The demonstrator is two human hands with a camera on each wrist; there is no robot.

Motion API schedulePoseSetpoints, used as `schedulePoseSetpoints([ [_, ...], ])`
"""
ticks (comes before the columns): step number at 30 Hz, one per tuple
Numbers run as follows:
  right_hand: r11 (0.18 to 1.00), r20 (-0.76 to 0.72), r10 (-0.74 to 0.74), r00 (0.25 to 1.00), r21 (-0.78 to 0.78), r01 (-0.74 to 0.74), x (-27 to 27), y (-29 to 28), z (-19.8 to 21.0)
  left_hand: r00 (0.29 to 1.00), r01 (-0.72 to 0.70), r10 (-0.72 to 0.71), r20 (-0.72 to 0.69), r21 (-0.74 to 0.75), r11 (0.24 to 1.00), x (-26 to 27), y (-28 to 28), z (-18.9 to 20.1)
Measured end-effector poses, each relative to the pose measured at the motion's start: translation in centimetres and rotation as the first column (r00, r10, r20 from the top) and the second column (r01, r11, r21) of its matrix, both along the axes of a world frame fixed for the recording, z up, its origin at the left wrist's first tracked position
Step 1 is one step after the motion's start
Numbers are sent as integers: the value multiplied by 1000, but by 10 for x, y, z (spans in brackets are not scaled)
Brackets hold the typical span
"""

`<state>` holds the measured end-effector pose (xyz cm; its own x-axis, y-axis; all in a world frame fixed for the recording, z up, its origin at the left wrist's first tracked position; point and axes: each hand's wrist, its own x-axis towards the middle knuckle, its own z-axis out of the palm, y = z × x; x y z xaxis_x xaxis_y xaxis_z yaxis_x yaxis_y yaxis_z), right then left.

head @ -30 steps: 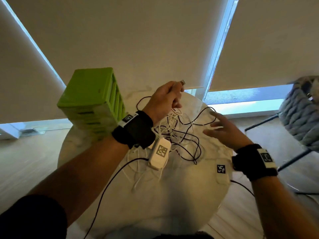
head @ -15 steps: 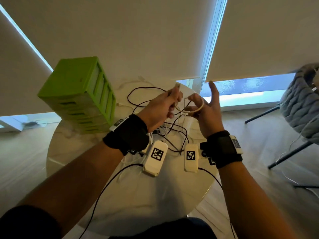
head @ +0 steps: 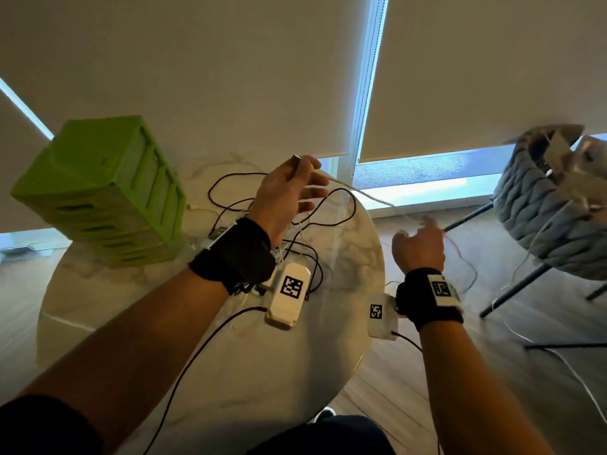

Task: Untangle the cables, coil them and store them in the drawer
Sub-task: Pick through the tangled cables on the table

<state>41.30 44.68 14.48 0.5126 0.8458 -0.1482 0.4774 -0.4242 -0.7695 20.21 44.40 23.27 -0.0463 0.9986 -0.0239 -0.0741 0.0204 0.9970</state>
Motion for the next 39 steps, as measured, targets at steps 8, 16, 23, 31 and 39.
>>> schedulePoseSetpoints([
  [8, 691, -137, 543, 829, -489, -533, 21, -16, -21, 993, -60, 60, 104, -2, 998, 20, 12, -3],
  [16, 418, -278, 768, 576, -464, -781, -15, -34, -22, 653, 104, 104, 751, -225, 969, -50, 10, -26],
  [23, 249, -202, 914, 353, -409, -878, -90, -23, -23, 714, -77, 212, 667, -226, 971, -150, -6, -32],
  [31, 546, 140, 837, 529, -285, -788, -151, -21, -29, 691, -545, 550, 468, -163, 823, -209, -31, -29],
  [39, -99, -392, 918, 68, -391, -915, -189, -41, -31, 611, -546, 600, 515, -274, 791, -244, -40, -44],
])
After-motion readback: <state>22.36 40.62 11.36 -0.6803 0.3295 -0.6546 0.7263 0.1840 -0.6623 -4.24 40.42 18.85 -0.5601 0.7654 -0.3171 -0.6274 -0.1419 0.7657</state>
